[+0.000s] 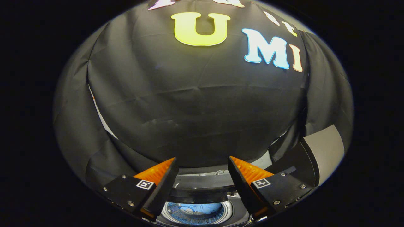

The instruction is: Put the clothes into the washing machine and then close the washing machine lid.

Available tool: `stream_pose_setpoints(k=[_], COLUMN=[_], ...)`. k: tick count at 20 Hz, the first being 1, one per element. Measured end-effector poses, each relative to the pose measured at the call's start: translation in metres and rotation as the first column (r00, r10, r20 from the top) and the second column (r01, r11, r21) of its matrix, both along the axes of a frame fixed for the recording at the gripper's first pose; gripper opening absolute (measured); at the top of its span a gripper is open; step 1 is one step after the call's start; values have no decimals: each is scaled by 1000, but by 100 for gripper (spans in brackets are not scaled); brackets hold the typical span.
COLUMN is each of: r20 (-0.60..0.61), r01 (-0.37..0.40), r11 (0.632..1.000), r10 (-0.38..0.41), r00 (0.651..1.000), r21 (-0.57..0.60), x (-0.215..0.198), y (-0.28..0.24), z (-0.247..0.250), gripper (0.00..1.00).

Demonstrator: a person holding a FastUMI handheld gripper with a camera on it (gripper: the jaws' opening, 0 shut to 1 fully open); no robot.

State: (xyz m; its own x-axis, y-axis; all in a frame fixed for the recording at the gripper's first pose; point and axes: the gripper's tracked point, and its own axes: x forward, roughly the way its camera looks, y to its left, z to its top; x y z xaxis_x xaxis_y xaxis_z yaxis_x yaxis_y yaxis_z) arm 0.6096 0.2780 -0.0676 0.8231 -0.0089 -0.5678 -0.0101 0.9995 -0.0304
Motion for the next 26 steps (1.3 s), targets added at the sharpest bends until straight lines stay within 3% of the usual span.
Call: stream_pose_setpoints(k=[26], r20=[83], r01=[0], r11=[1000], r10=[1], r00=[997], r21=[-5], x=[-62], y=[-3], z=[-5], gripper=[97])
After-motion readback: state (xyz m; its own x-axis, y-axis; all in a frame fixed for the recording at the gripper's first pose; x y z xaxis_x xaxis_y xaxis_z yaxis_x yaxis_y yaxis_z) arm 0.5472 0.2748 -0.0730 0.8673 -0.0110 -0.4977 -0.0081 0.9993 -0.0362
